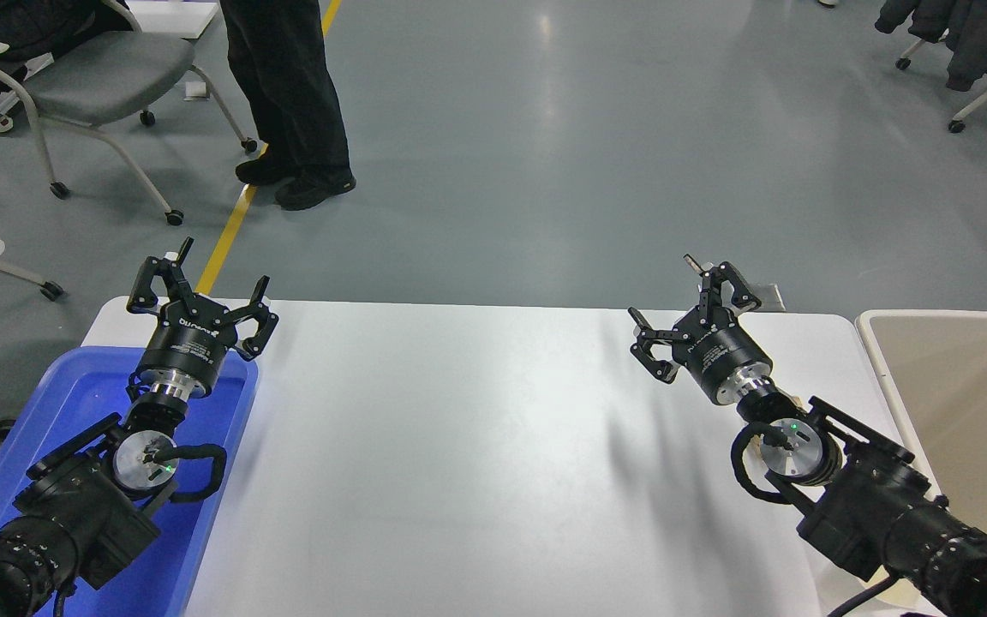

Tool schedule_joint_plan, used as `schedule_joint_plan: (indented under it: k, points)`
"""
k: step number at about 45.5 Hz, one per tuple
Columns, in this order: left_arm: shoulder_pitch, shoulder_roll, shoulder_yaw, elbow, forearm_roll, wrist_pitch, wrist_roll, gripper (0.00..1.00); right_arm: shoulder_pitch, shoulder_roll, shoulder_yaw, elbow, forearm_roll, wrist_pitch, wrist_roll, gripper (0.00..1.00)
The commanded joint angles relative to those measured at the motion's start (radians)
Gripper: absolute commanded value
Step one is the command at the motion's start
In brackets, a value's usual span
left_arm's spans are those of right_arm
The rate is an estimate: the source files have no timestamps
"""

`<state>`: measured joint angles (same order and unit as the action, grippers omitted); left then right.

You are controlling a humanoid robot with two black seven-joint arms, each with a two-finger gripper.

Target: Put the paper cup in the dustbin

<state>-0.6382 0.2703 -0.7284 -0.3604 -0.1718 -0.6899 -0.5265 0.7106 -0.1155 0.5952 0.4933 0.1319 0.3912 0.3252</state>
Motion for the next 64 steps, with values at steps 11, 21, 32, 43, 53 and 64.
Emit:
schedule_joint_plan:
  k: [11,21,32,43,53,64]
  points:
    - [0.003,0.006,0.011,0.000,0.003,0.000,0.000,1.00,-0.005,-0.007,0.000,0.004,0.000,0.002,-0.002,1.00]
    - [0.003,0.007,0.011,0.000,0.003,0.001,0.000,1.00,0.001,-0.012,0.000,0.010,-0.002,0.000,-0.002,1.00]
    - [0.003,0.007,0.011,0.000,0.003,0.001,0.000,1.00,-0.005,-0.141,-0.009,0.021,-0.003,0.023,-0.011,1.00]
    - [0.003,0.007,0.011,0.000,0.003,0.000,0.000,1.00,0.003,-0.342,-0.015,0.036,-0.005,0.094,0.002,1.00]
    - [0.003,0.007,0.011,0.000,0.003,0.001,0.000,1.00,0.004,-0.513,-0.048,0.093,-0.043,0.107,0.002,1.00]
    - [0.003,0.007,0.011,0.000,0.003,0.000,0.000,1.00,-0.011,-0.659,-0.086,0.229,-0.135,0.164,0.003,1.00]
